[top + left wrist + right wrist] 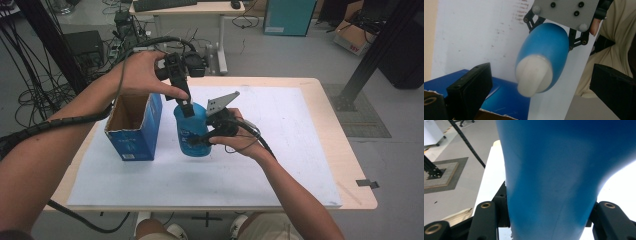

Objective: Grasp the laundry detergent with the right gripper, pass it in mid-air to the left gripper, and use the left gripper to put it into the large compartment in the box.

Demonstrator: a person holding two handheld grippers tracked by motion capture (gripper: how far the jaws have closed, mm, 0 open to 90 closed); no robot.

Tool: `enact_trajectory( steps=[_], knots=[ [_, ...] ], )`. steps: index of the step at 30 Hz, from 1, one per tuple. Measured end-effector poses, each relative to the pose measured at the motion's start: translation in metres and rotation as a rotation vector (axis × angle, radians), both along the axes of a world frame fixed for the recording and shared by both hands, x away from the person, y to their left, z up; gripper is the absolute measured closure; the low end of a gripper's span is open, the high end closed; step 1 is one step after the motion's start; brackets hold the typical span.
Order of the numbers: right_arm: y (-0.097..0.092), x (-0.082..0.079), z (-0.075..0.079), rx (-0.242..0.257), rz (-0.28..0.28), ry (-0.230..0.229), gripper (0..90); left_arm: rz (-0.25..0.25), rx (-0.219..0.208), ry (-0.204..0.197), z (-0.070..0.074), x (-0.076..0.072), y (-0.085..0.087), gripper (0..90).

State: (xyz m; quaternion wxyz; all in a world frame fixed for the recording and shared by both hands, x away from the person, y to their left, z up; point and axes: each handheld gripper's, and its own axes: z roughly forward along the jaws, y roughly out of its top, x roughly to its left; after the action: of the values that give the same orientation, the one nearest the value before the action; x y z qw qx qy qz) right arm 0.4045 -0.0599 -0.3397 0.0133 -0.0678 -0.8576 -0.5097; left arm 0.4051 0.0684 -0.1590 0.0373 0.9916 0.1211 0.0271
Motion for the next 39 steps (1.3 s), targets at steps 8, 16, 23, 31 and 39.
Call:
enact_trajectory(
  steps=[8, 16, 23, 31, 39],
  knots=[
    [0.006, -0.007, 0.005, 0.012, 0.045, -0.024, 44.7, -0.014, 0.028, 0.037, -0.011, -0.003, 0.000, 4.8],
    [0.007, -0.009, 0.012, 0.019, 0.056, -0.040, 44.7, -0.019, 0.023, 0.062, -0.017, -0.004, 0.000, 4.8],
    [0.004, -0.008, 0.017, 0.021, 0.056, -0.056, 44.6, -0.038, 0.009, 0.061, -0.021, -0.003, -0.004, 4.8],
    [0.001, -0.009, 0.021, 0.025, 0.054, -0.054, 44.5, -0.044, 0.025, 0.064, -0.021, -0.005, -0.006, 4.8],
    [0.000, -0.011, 0.024, 0.026, 0.062, -0.048, 44.5, -0.055, 0.041, 0.072, -0.023, -0.006, -0.008, 4.8]
  ],
)
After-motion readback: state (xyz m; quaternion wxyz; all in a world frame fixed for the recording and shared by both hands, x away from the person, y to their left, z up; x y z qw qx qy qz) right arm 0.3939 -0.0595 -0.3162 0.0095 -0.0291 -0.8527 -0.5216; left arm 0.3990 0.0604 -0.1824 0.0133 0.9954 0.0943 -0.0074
